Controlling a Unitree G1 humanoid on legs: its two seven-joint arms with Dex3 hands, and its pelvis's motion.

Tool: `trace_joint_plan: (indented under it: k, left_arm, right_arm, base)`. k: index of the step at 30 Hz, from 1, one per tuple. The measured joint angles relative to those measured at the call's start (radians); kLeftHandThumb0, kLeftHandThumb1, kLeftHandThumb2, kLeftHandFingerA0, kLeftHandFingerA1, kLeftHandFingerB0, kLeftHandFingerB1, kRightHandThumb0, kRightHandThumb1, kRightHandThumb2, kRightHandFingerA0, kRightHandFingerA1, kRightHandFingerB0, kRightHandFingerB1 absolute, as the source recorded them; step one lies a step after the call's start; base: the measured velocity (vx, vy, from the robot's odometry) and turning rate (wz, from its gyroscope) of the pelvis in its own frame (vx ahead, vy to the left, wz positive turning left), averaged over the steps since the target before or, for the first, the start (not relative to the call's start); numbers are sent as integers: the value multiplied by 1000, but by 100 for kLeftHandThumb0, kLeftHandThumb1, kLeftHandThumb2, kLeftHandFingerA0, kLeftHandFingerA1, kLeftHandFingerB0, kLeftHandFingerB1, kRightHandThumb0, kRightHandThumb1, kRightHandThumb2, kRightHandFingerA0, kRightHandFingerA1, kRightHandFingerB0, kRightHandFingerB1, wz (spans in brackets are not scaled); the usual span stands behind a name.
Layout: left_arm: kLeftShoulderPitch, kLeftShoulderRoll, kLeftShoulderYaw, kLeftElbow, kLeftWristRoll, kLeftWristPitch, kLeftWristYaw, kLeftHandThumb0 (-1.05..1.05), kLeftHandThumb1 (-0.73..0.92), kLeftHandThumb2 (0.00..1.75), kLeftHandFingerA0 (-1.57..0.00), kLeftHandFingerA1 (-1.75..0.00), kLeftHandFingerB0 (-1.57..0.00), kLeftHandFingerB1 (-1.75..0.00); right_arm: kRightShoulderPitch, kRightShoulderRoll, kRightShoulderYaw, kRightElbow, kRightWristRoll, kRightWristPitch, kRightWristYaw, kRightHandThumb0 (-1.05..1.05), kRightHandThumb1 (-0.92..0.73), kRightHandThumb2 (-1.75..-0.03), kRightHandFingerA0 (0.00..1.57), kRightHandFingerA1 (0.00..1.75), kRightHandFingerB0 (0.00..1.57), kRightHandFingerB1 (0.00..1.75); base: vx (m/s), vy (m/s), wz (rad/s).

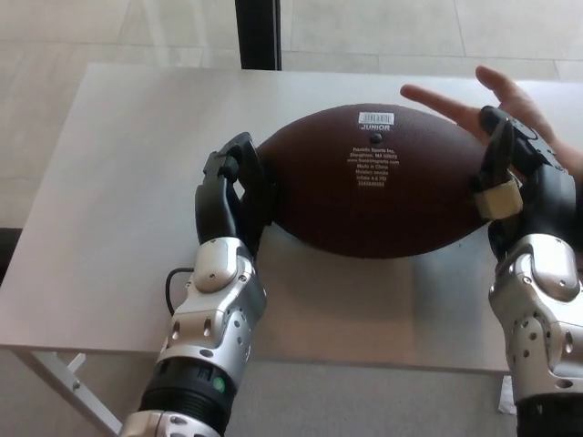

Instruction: The robot uses both its hands to grab the left and right ends of a football kept in the middle of the desk infront of it, lifts it up and places it in the palm of a person

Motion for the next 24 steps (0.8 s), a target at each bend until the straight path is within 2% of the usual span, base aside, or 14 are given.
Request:
trace_joint_plan:
  k: [1,3,8,10,11,12,15,17,19,20,21,22,23,24]
  left_arm:
    - [-3,3,1,3,-1,0,0,-58,83,64,-41,-90,-36,-62]
    - [-27,18,4,22,-5,1,0,-61,84,65,-57,-100,-44,-68]
    - [-94,36,26,67,-16,21,2,-57,86,65,-53,-95,-38,-59]
    - [-112,41,33,80,-24,28,2,-58,85,65,-56,-90,-40,-55]
    - [-124,45,36,88,-26,33,2,-60,90,66,-52,-86,-38,-52]
    - [-138,48,40,97,-29,37,2,-62,89,66,-54,-94,-41,-61]
    - [-191,56,49,114,-35,55,3,-63,92,68,-53,-96,-41,-64]
    - [-232,59,57,121,-37,67,5,-59,92,67,-50,-86,-37,-54]
    - [-276,60,65,126,-38,83,8,-63,90,66,-50,-85,-40,-55]
    - [-297,61,69,128,-39,90,10,-64,84,65,-47,-85,-34,-48]
    - [-318,61,71,132,-39,97,11,-65,69,105,-49,-80,-30,-57]
    - [-335,61,72,134,-39,102,11,-65,86,65,-52,-95,-36,-49]
    - [-354,61,75,139,-39,108,12,-63,88,66,-54,-107,-41,-60]
    - [-376,61,78,144,-40,116,14,-63,88,66,-54,-107,-41,-60]
  right_arm:
    - [-4,2,-2,-1,1,0,-1,-76,-76,-63,72,80,58,47]
    - [-24,7,-10,-4,6,0,-3,-71,-78,-63,71,81,54,47]
    - [-74,9,-28,-11,14,0,-4,-73,-78,-63,70,83,51,47]
    - [-96,9,-34,-16,19,0,-4,-74,-77,-63,70,82,52,46]
    - [-105,10,-36,-19,22,0,-4,-77,-74,-62,73,80,56,45]
    - [-115,10,-39,-21,24,0,-4,-79,-74,-62,76,77,59,46]
    - [-145,10,-52,-21,29,-1,-9,-80,-74,-63,75,77,59,47]
    - [-169,10,-66,-21,32,-5,-14,-78,-75,-63,75,78,60,49]
    - [-194,9,-81,-23,33,-11,-23,-77,-75,-63,77,80,59,48]
    - [-206,9,-88,-23,34,-15,-28,-77,-75,-64,80,82,59,47]
    - [-219,9,-96,-24,34,-21,-33,-80,-59,-90,79,83,53,56]
    - [-230,8,-103,-24,35,-24,-38,-77,-77,-64,81,81,56,46]
    - [-243,8,-109,-24,35,-28,-43,-78,-78,-63,78,79,57,46]
    - [-257,6,-116,-24,35,-33,-50,-78,-78,-63,78,79,57,46]
  base:
    - [0,0,0]
    - [0,0,0]
    - [0,0,0]
    - [0,0,0]
    - [0,0,0]
    - [0,0,0]
    - [0,0,0]
    - [0,0,0]
    - [0,0,0]
    - [0,0,0]
    - [0,0,0]
    - [0,0,0]
    - [0,0,0]
    - [0,0,0]
